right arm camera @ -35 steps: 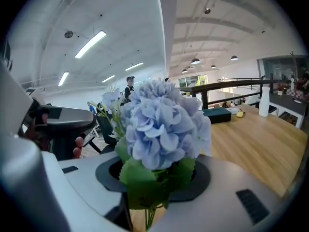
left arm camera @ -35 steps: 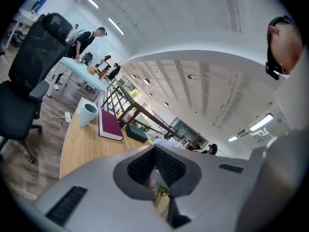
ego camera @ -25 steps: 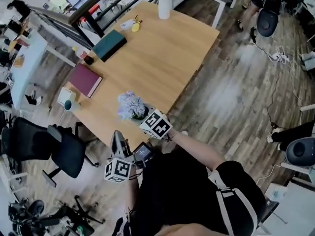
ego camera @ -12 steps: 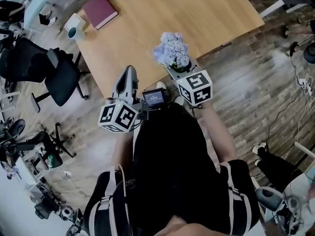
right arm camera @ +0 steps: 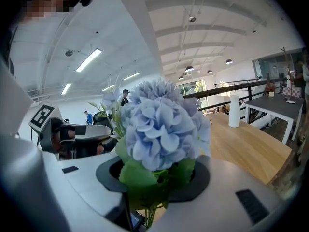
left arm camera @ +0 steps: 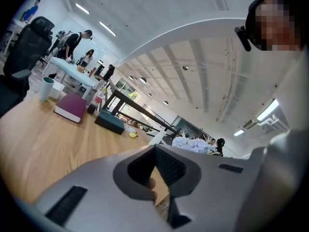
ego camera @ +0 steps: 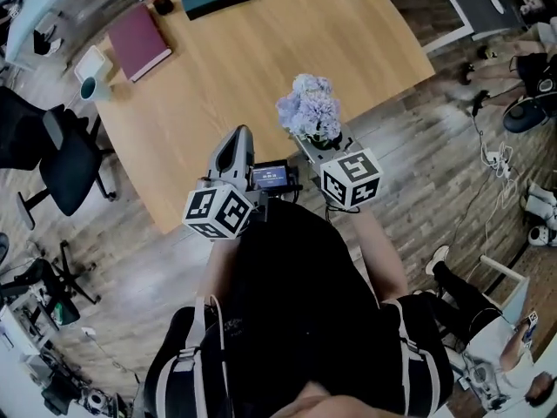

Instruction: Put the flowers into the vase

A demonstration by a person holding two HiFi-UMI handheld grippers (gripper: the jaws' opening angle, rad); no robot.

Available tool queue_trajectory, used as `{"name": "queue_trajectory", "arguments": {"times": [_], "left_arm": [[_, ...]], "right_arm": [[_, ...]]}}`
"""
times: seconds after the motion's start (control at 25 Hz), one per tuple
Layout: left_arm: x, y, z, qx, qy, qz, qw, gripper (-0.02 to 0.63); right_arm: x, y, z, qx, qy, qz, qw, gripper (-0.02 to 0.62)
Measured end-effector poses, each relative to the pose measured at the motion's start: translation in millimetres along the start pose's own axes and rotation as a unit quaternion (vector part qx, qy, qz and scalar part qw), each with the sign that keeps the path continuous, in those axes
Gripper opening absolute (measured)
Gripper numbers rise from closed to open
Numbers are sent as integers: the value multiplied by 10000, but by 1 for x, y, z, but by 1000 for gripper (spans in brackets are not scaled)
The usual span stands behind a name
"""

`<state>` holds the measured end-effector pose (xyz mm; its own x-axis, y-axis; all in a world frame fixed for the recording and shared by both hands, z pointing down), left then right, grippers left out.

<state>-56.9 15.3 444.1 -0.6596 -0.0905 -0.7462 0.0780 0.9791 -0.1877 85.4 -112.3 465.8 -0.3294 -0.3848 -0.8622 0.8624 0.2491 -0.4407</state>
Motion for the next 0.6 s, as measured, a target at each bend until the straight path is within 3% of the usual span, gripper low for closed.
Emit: {"name": "queue_trajectory", "arguments": {"times": [0.2,0.4,0.6], "left_arm": [[3,-48,-6,-209,189,-262,9993,48],[-10,-73,-12,-109,467,-554,9973,48],[-12,-118,2,-301,352,-669,9967,48]], "right_arm": [[25,-9,37,-153,-319,124,9993,189],[31,-15,62,-266,-535,164,9981,189],[44,-15,98,-477,-542,439,9964,189]]}}
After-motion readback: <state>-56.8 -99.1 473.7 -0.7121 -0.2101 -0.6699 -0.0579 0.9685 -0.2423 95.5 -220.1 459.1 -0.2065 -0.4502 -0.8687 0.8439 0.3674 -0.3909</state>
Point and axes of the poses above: the fingertips, and each gripper's own axes: y backward along the fingers, z to its right, x out of its top, the point moved 7 cm from there along y, backward along the fingers, and after that the axes turned 3 degrees about -x, right-handed, at the moved point
